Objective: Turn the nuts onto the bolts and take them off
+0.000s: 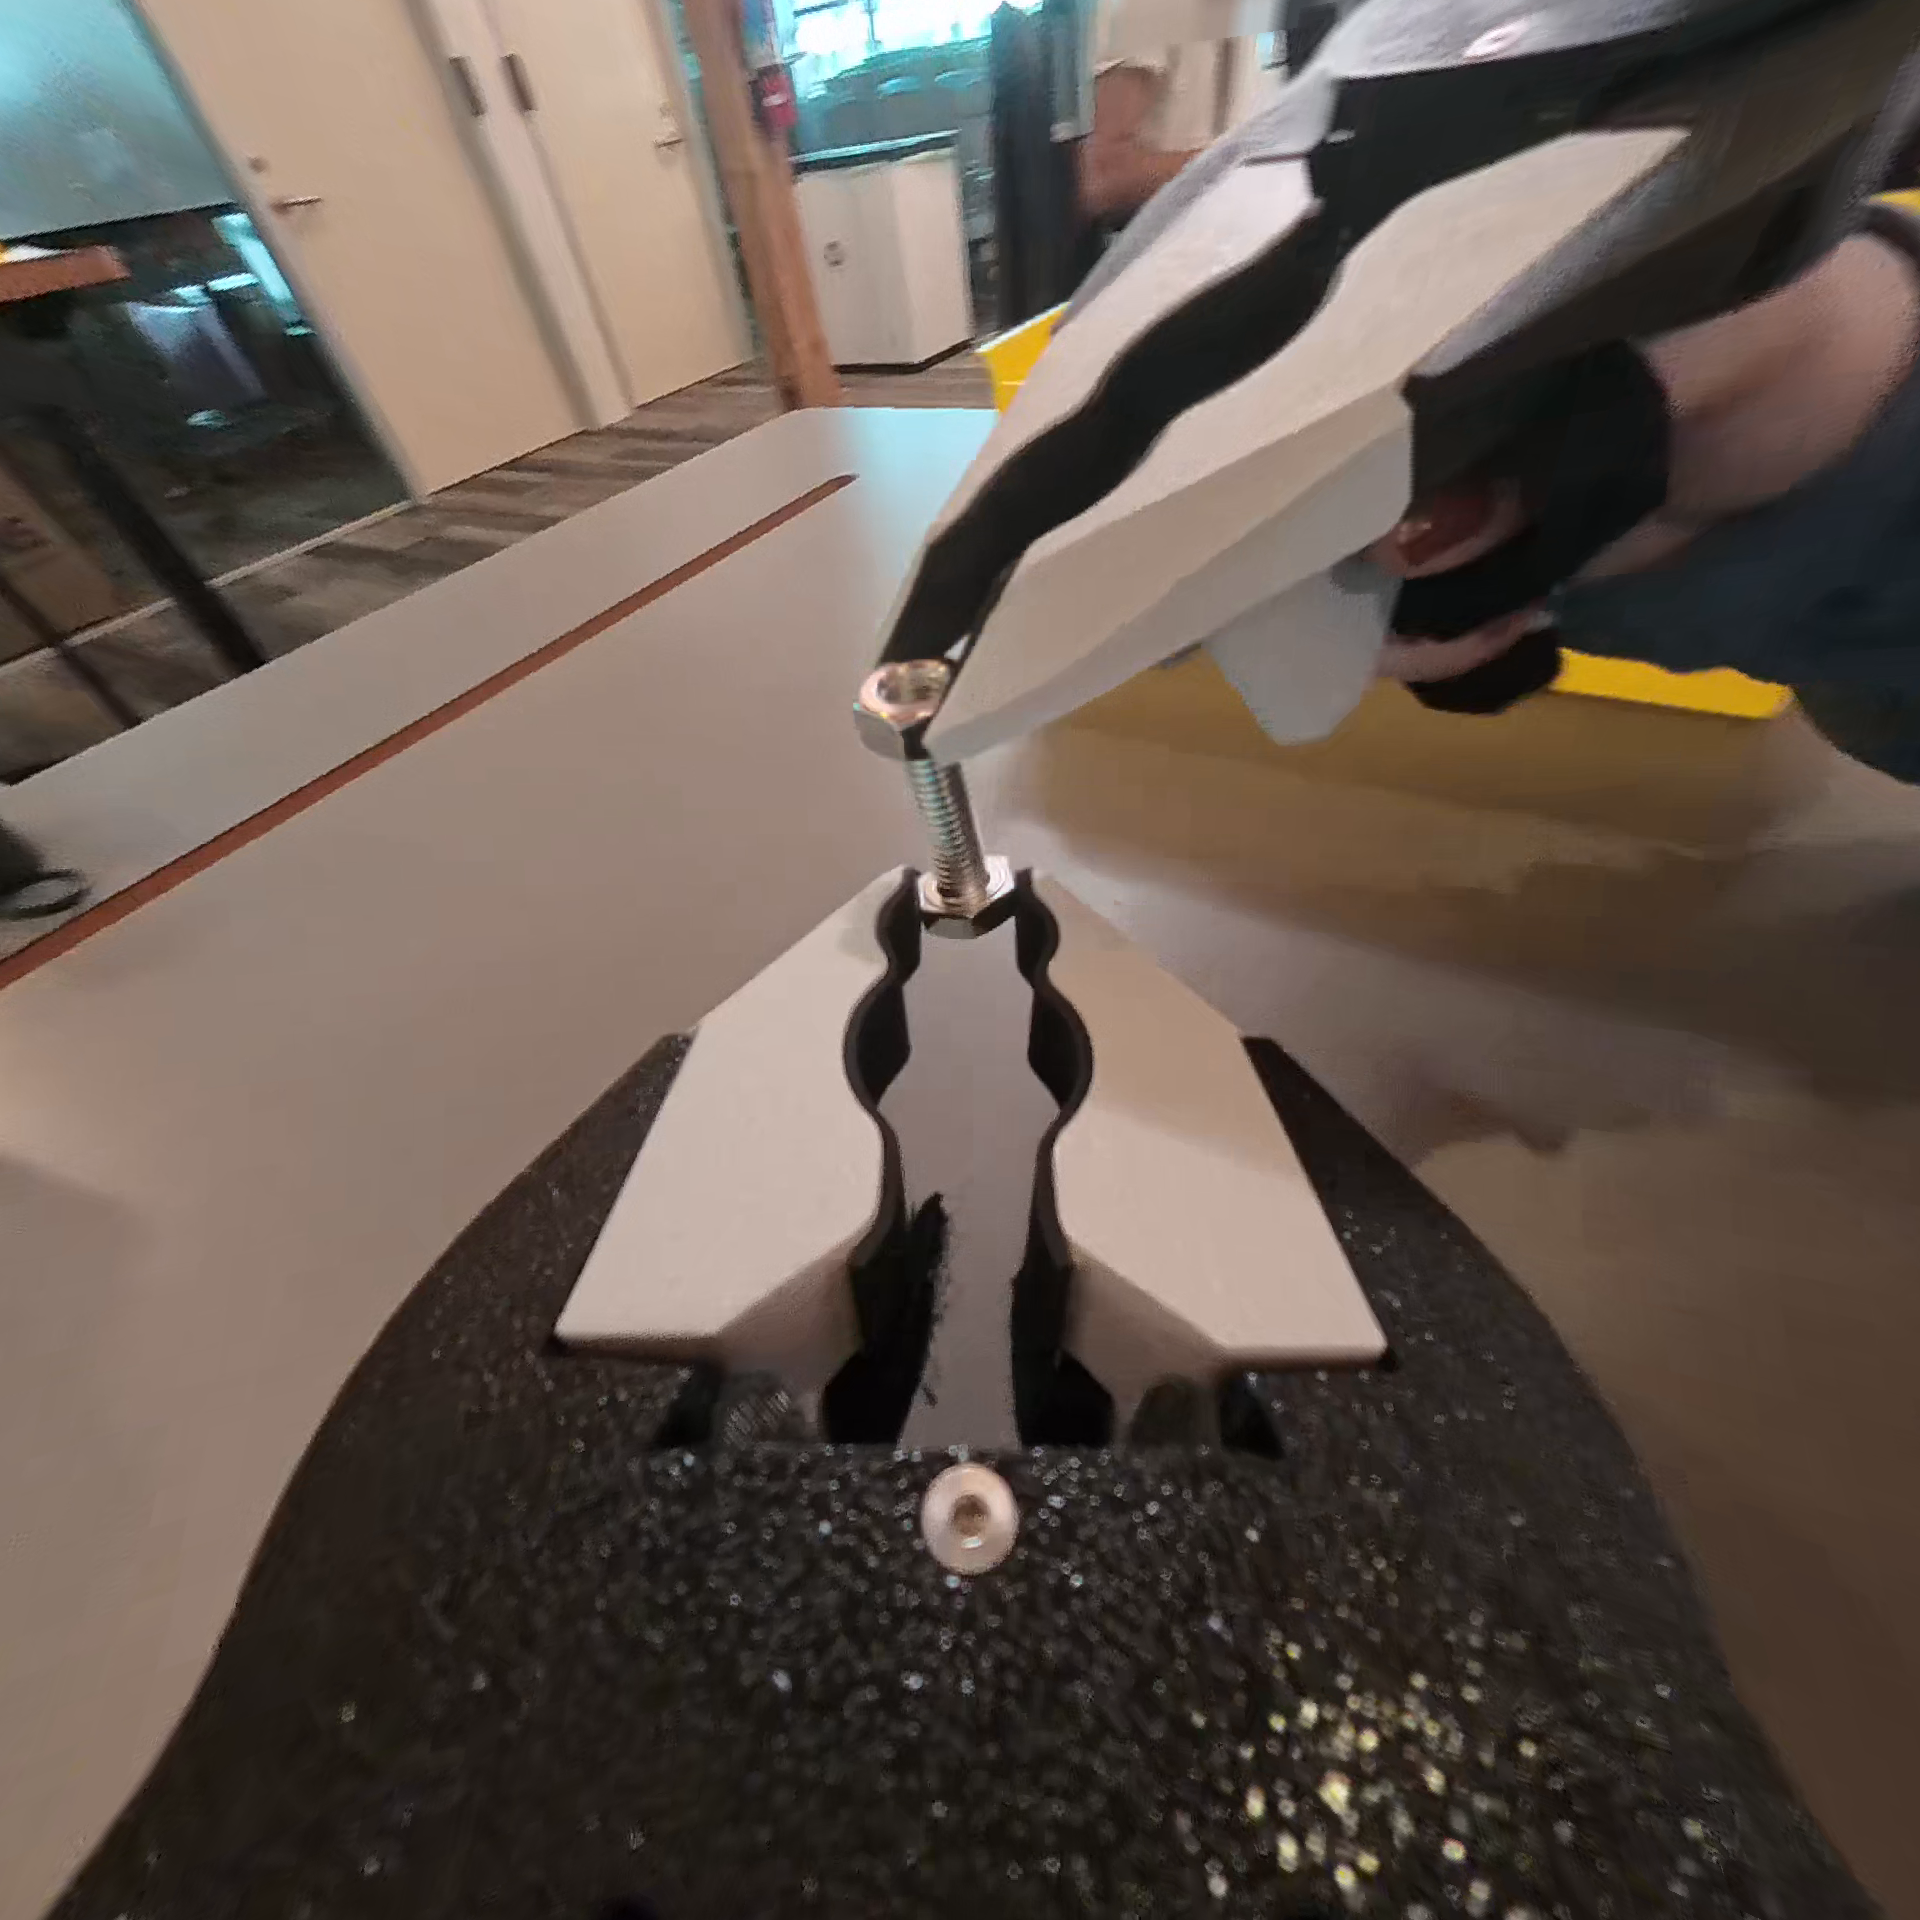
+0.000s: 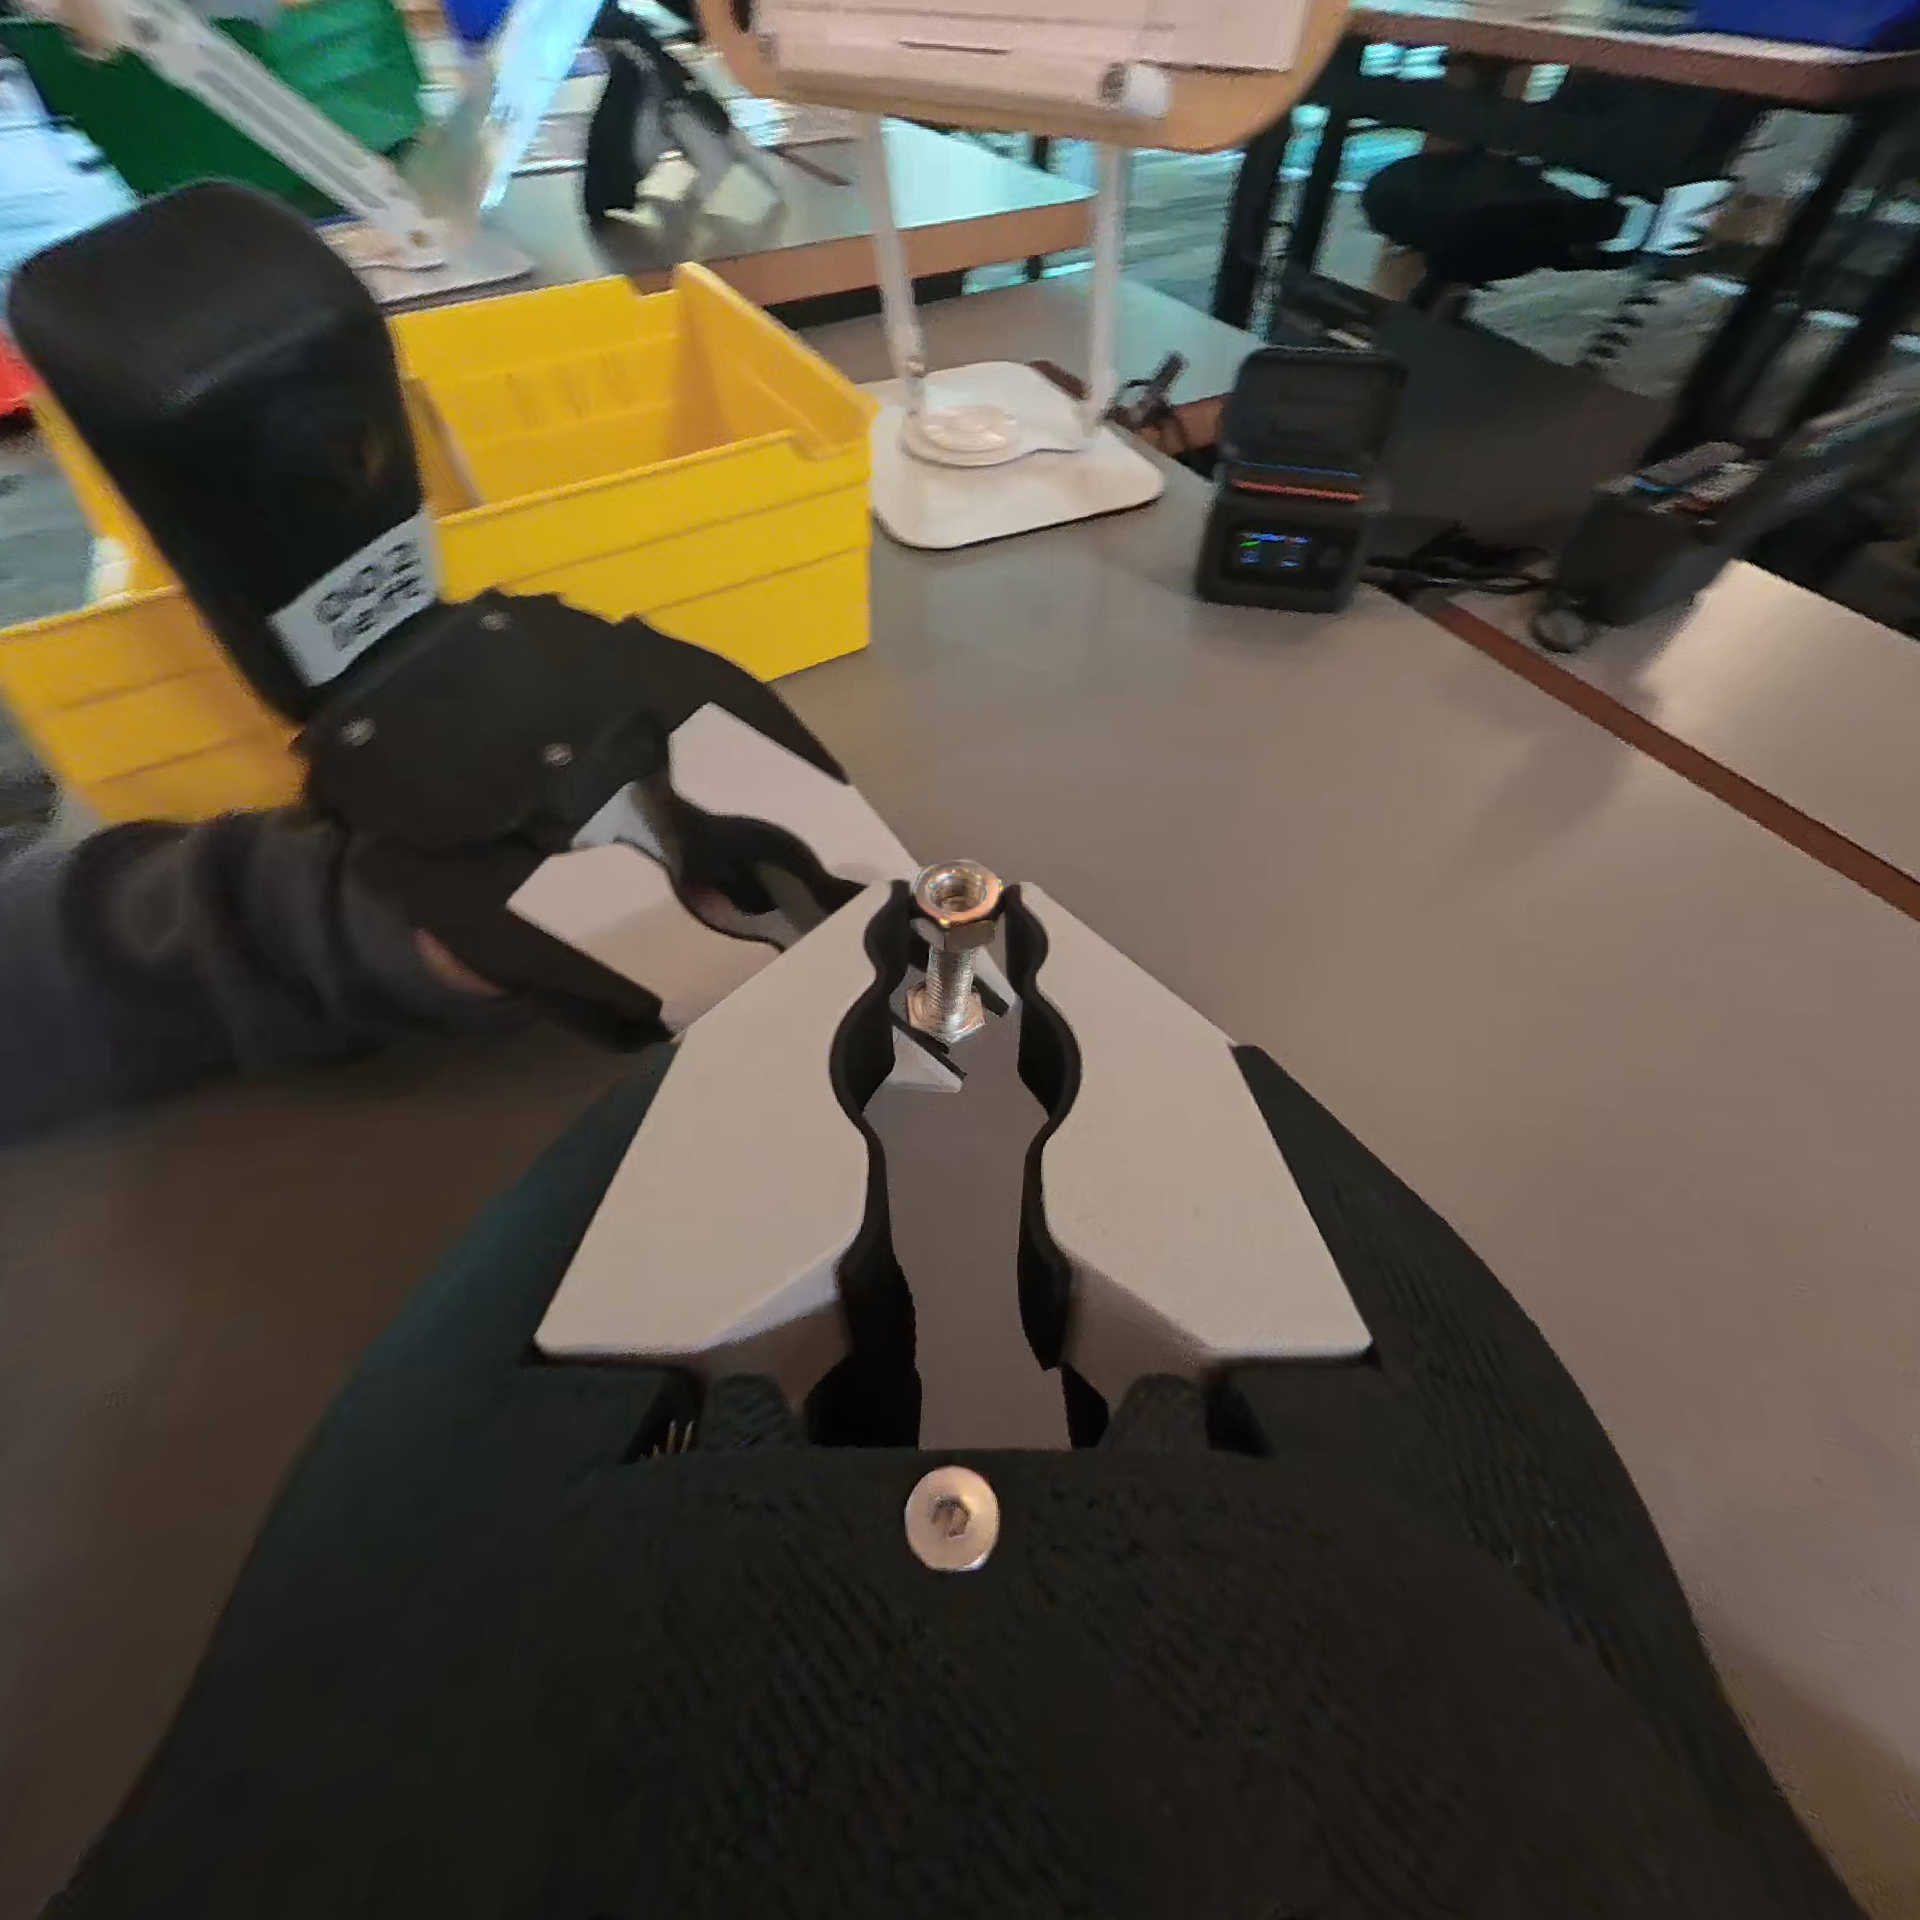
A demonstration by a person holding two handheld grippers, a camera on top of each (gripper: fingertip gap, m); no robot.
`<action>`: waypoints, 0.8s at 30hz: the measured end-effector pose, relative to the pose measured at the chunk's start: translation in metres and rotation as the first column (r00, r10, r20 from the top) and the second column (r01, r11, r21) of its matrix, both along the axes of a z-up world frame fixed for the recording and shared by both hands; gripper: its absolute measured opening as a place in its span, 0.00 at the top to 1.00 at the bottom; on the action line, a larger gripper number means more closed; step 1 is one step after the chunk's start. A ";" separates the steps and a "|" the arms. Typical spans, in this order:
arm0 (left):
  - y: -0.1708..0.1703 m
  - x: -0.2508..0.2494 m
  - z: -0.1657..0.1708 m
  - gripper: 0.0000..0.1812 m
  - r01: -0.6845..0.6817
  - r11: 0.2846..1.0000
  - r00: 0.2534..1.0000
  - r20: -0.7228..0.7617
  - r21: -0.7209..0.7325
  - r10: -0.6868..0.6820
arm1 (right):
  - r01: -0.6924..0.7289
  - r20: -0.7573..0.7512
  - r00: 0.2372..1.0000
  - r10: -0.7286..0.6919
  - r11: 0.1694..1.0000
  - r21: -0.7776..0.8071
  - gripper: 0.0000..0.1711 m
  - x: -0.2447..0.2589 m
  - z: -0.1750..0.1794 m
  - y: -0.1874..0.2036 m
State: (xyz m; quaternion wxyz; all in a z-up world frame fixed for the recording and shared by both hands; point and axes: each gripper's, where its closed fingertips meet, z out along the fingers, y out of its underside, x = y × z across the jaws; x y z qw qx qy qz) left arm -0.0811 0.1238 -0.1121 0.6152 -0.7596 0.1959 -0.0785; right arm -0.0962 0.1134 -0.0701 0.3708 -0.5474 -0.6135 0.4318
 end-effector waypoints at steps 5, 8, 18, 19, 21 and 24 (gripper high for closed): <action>0.002 -0.016 -0.004 0.91 -0.086 0.996 0.996 0.000 -0.033 0.086 | 0.167 -0.031 0.986 -0.165 0.984 0.070 0.90 -0.016 -0.003 0.004; 0.003 -0.017 -0.006 0.91 -0.089 0.995 0.996 -0.002 -0.039 0.089 | 0.182 -0.041 0.983 -0.179 0.978 0.103 0.90 -0.018 -0.005 0.004; 0.000 -0.012 -0.001 0.91 -0.028 0.999 0.999 0.033 -0.017 0.029 | 0.065 -0.080 0.995 -0.063 0.997 0.032 0.90 -0.015 -0.001 -0.001; -0.001 -0.009 0.001 0.91 -0.003 1.000 0.999 0.041 -0.002 0.003 | 0.031 -0.096 0.995 -0.031 1.000 0.004 0.90 -0.013 0.002 -0.003; -0.003 -0.007 0.005 0.91 0.025 0.999 0.999 0.044 0.022 -0.026 | -0.022 -0.130 0.991 0.016 0.999 -0.042 0.90 -0.009 0.006 -0.004; -0.005 -0.004 0.007 0.91 0.049 0.998 0.997 0.051 0.030 -0.051 | -0.076 -0.155 0.986 0.066 0.995 -0.057 0.90 -0.004 0.008 -0.005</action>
